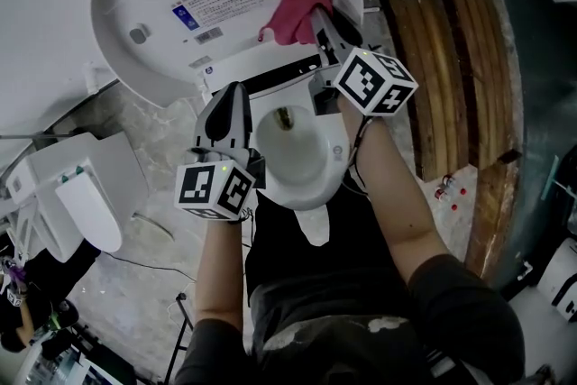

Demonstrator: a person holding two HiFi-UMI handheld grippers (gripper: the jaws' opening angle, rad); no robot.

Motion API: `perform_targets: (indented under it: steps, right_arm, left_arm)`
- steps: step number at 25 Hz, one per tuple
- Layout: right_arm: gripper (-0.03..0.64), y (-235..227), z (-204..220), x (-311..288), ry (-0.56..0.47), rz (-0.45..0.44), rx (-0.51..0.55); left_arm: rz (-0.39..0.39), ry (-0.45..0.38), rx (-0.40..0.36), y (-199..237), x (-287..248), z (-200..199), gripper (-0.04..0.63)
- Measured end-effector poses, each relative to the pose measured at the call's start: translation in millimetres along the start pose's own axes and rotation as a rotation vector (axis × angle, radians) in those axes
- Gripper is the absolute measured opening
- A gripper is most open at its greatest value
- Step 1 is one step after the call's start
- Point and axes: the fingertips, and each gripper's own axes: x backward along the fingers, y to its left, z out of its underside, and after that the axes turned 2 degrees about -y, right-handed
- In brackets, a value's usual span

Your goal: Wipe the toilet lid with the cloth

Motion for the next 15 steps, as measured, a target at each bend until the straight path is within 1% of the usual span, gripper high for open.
perform_targets:
  steps: [4,7,11,15]
  right_arm:
    - [0.067,8.0,3.8,2.7,0.005,-0.012,0.007]
    - [0.067,27.6,19.9,2.9,0.036,-0.039,0.024]
    - [0.067,69.2,61.3,-0.4,0.099,-0.084,0.034]
    - [0.067,120.3,113.8,-8.9,0.167,-0.141,0.050]
  left_arm:
    - [-0.016,-0.024,0.004,10.6,8.4,-3.4,0.008]
    - [-0.043,-0.043,0.013,27.5,21.3,-10.5,0.008]
    - [-0.063,-0.057,0.015,55.1,41.8,-21.6,0.008]
    - [-0.060,-0.054,0.016,84.9,60.6,-28.6,0.008]
